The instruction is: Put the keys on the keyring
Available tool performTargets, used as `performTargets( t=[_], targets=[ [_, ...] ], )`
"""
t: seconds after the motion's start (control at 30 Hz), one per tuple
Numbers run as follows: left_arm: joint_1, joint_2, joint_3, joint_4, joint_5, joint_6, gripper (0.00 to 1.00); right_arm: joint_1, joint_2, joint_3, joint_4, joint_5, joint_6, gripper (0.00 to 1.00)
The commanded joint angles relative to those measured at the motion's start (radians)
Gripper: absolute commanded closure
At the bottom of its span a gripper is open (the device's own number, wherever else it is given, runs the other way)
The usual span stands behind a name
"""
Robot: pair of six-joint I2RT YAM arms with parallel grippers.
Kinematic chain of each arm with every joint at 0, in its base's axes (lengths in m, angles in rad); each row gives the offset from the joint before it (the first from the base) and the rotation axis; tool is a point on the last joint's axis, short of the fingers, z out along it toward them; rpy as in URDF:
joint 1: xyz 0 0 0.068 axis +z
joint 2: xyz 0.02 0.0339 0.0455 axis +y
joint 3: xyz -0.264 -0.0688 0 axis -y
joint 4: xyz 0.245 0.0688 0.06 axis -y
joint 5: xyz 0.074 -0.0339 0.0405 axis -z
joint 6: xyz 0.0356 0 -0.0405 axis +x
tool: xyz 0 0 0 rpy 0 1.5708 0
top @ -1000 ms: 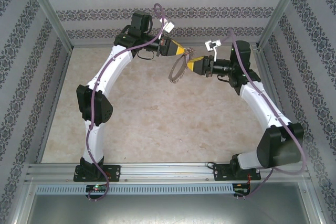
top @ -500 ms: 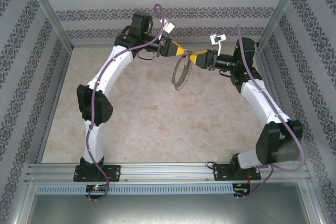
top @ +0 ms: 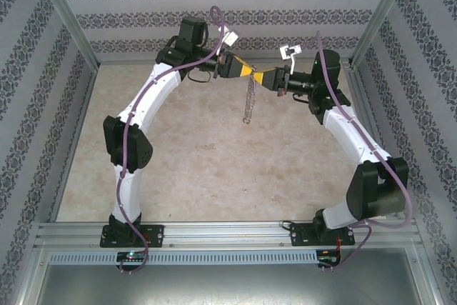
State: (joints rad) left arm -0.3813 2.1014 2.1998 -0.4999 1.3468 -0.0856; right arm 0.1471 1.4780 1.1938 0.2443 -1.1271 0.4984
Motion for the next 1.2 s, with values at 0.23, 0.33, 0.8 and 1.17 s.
performTargets(
  t=[0.23, 0.33, 0.8, 1.17],
  targets=[
    [-0.014, -0.120, -0.155, 0.370, -0.041, -0.204, 1.00, 0.075, -0.056, -0.075, -0.010, 0.084, -0.067, 1.00],
    [-0.013, -0.140, -0.216, 0.467, -0.065, -0.263, 1.00, 0.094, -0.082, -0.106, 0.011, 0.169, -0.083, 1.00],
    [-0.015, -0.197, -0.411, 0.766, -0.140, -0.447, 1.00, 0.134, -0.177, -0.192, 0.121, 0.469, -0.030, 1.00],
    [-0.023, -0.235, -0.625, 1.148, -0.307, -0.724, 1.00, 0.154, -0.155, -0.204, 0.165, 0.535, 0.037, 1.00]
  ],
)
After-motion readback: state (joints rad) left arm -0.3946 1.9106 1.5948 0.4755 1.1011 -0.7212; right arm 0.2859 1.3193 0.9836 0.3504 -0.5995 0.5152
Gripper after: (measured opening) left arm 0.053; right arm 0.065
